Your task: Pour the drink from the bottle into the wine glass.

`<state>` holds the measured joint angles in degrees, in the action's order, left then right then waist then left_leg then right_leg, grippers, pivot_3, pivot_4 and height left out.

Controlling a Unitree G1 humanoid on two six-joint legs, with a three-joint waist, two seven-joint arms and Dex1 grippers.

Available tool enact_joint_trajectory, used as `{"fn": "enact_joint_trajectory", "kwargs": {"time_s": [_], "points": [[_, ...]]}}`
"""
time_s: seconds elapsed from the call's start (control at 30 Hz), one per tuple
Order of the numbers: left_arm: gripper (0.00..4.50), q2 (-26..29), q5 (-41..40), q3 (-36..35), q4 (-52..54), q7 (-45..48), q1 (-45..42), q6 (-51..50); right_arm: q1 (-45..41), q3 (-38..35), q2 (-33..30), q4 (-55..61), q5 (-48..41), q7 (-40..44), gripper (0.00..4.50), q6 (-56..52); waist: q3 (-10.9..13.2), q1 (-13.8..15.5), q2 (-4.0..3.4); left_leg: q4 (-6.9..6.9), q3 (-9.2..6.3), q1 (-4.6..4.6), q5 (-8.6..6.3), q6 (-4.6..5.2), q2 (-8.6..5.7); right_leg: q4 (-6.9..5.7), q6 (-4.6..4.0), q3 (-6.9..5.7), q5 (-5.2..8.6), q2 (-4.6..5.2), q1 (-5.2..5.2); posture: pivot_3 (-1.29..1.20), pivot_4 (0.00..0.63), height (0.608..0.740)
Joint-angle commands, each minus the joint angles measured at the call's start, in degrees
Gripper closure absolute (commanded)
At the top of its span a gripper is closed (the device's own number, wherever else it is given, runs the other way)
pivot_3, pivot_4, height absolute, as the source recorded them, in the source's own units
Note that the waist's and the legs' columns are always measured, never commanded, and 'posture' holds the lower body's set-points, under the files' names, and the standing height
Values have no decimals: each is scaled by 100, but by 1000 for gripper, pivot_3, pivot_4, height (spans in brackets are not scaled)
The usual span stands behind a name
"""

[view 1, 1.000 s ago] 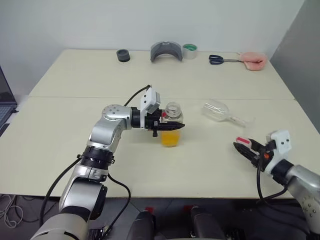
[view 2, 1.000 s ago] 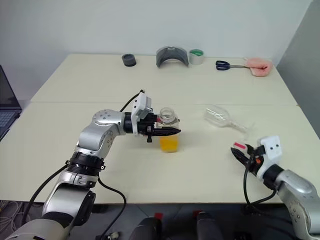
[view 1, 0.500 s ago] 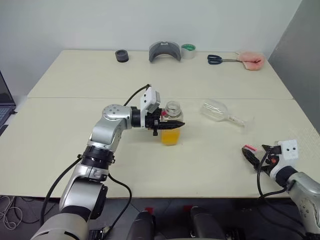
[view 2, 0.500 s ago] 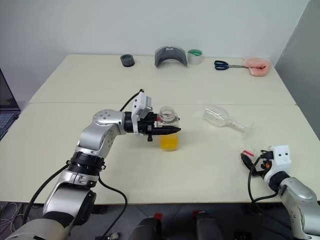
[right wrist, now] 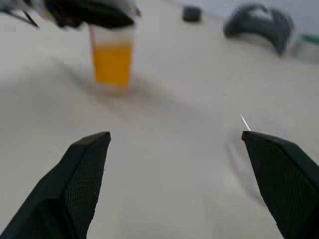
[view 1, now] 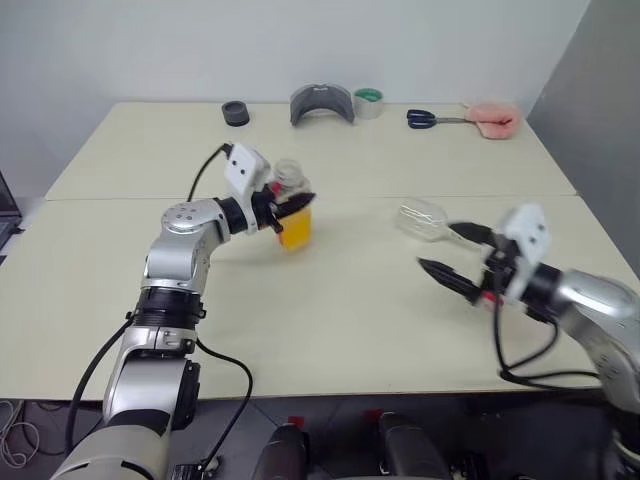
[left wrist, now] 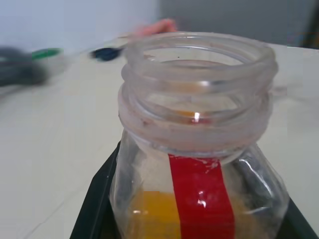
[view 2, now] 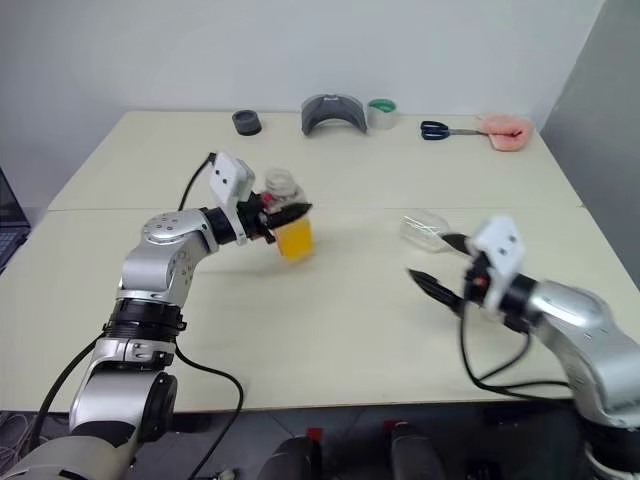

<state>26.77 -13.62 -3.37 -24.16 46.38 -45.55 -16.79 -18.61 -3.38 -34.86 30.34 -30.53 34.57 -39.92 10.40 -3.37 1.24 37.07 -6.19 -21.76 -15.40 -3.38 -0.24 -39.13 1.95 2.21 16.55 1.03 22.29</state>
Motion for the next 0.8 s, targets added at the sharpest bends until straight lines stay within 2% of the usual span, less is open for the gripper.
{"fn": "enact_joint_trajectory", "kwargs": {"time_s": [0.03, 0.17, 0.33, 0.4, 0.5, 0.8], "points": [[2791, 118, 136, -416, -287, -807, -281, 176, -675, 685, 422, -269, 130, -154, 0, -148, 0, 26, 1, -1, -5, -7, 1, -1, -6, 1, -1, -5, 0, 4, 3, 0, 150, 740], [2791, 285, 265, -659, -701, -1483, -386, 214, -1435, 1583, 995, -979, 568, -54, 0, -23, 0, 74, 3, 1, -1, -22, 10, -18, -19, 10, -1, -2, -1, 31, 12, 0, 150, 740], [2791, 437, 337, -786, -893, -1833, -333, 258, -1862, 2115, 1404, -1478, 946, 51, 0, 160, -3, 135, 7, 22, -5, -94, 14, -25, -20, 0, 2, -7, -5, 52, 77, 0, 150, 740], [2791, 453, 321, -832, -942, -1929, -297, 260, -1983, 2185, 1567, -1649, 1084, 22, 0, 232, -3, 135, 7, 68, -5, -127, 14, -27, -22, -34, 3, -7, -7, 49, 107, 0, 150, 740], [2791, 422, 326, -870, -1031, -2074, -273, 296, -2145, 2117, 1856, -1930, 1246, -146, 0, 267, -3, 135, 7, 83, -3, -124, 13, -26, -24, -53, 5, -4, -8, 47, 108, 0, 150, 740], [2791, 265, 335, -930, -1254, -2392, -91, 609, -2238, 2060, 2193, -2057, 1445, -189, 0, 228, -3, 93, 8, 84, 0, -115, 12, -23, -25, -83, 2, 2, -9, 27, 117, 0, 150, 740]]}}
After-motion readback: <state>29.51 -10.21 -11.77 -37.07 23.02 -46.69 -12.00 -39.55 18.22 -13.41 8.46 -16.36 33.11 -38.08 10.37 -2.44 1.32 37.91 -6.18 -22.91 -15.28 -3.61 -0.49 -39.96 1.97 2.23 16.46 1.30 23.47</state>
